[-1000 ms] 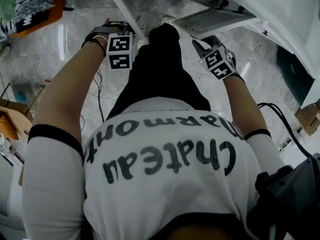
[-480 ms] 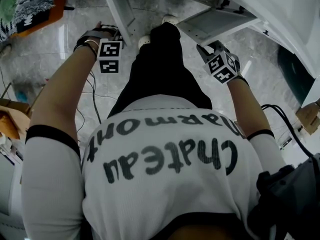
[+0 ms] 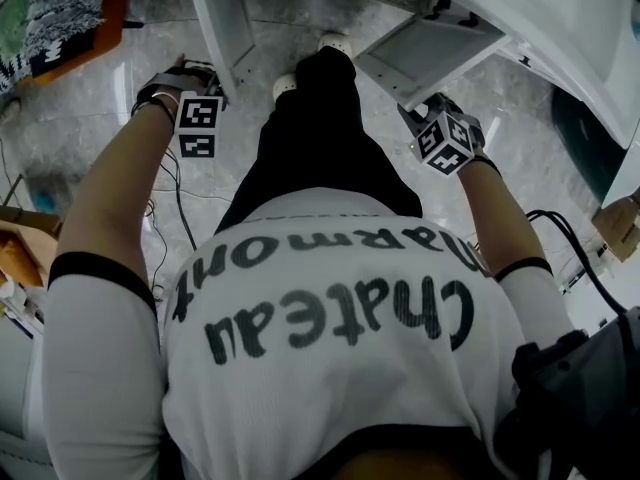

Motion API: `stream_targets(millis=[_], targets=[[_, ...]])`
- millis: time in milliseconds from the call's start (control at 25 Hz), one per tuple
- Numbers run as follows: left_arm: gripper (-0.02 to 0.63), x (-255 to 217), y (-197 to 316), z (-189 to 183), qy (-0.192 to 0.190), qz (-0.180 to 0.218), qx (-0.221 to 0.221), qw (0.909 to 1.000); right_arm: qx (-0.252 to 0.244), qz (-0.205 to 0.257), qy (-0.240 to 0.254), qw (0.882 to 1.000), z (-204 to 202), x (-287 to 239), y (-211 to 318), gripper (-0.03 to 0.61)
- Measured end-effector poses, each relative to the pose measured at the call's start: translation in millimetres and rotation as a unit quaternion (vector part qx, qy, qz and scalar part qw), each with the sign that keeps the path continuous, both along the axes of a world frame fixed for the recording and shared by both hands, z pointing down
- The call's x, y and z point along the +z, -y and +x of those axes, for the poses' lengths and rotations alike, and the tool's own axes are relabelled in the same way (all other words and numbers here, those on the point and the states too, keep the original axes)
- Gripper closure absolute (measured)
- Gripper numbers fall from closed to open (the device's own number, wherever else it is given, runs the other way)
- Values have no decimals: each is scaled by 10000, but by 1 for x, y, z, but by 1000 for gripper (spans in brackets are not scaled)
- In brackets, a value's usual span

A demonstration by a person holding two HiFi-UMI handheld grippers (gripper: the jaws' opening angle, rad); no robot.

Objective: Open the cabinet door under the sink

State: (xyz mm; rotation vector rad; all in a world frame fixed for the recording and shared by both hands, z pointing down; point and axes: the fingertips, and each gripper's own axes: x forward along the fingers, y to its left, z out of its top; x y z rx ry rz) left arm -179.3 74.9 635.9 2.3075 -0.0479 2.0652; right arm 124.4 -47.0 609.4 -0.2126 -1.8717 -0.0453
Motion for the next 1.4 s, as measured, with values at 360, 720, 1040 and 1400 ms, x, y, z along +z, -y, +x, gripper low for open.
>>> stream_targets(millis=[360,720,1040,1400], targets=[[552,-1,-6,-10,42,13,226,9997,-204,25,-156,9997,14,1,-4,531],[545,-3,-21,-42,168,-46,691,9975,-551,71,-573,9968,51,4,-8,529],[510,-6,-28,-51,143,-187,870,9959,-507,42,-904,9946,79,4,-5,529],[491,-9,-39,-95,254,-307,1485,9881,-755,40,-1344,9880,110,8,1,529]])
